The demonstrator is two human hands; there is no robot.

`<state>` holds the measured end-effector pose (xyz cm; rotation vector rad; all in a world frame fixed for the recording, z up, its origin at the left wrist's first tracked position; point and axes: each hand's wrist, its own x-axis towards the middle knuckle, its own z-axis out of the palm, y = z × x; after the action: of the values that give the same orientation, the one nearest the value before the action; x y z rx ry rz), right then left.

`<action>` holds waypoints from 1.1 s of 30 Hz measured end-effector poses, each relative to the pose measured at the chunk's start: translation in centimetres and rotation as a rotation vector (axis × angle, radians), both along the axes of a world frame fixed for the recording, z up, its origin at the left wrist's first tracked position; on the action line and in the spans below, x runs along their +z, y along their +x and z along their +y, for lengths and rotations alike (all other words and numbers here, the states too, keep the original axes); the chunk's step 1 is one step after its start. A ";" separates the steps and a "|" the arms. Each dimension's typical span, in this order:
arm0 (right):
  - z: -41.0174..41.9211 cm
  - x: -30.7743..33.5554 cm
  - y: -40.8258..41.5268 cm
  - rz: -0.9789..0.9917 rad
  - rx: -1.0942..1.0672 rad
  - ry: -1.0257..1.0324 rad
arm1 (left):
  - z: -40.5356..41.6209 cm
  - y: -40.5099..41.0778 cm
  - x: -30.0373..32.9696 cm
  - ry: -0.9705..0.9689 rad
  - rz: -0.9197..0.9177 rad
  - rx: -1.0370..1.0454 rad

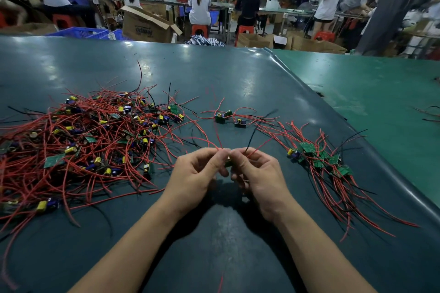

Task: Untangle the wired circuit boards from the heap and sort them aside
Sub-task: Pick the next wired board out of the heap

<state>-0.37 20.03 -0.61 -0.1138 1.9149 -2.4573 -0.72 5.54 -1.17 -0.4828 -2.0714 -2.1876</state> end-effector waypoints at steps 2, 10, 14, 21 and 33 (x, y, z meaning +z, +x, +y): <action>-0.3 0.0 0.2 0.024 0.035 -0.004 | -0.1 0.0 0.1 0.047 -0.010 0.036; -0.4 0.3 0.2 0.006 -0.087 0.030 | -0.2 -0.1 0.2 0.144 -0.137 0.111; -0.6 0.4 0.1 -0.044 -0.113 0.002 | 0.0 0.0 0.3 0.094 -0.094 0.082; -0.1 0.5 -0.5 -0.224 -0.147 -0.161 | 0.1 -0.2 -0.2 0.033 -0.014 0.085; 0.3 0.4 -0.3 -0.083 -0.015 -0.100 | -0.2 0.3 0.8 0.141 -0.106 0.035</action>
<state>-0.63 20.30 -0.24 0.0003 1.7675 -2.5251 -0.39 5.33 -0.34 -0.3208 -1.9398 -2.3658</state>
